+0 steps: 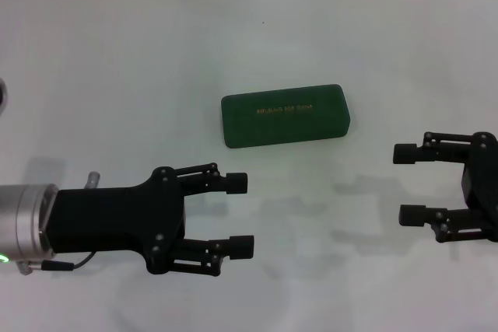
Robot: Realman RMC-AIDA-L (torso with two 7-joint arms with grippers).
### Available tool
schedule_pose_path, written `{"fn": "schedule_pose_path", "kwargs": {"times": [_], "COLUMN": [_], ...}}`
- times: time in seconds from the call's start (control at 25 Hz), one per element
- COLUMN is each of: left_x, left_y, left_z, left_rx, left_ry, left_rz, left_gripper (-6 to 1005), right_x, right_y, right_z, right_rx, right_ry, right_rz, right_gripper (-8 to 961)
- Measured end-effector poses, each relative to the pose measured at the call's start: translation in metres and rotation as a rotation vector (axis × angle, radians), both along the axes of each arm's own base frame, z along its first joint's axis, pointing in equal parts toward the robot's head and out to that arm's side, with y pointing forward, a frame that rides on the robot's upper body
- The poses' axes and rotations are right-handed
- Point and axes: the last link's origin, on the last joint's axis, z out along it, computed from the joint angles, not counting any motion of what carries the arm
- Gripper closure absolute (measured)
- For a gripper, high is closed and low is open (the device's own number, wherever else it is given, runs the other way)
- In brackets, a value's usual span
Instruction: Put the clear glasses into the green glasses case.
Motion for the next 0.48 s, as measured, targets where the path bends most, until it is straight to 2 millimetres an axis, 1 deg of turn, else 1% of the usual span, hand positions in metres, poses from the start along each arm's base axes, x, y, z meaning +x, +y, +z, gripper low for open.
{"fn": "schedule_pose_path", "kwargs": {"times": [0.16,0.48], "left_x": [-0.002,-0.002], "left_y": [0.000,0.000], "left_z": [0.001,0.001], "left_rx": [0.018,0.019], "left_ry": [0.004,0.006], "left_rz": [-0.011,-0.014], "left_gripper": [137,136], "right_x": [-0.005,-0.011], "right_y": [0.000,0.003], "right_z": [-0.004,-0.012], "right_rx": [-0.015,-0.050], "right_ry": [0.030,0.049], "right_rz": [0.009,0.005], "right_gripper": [207,207]}}
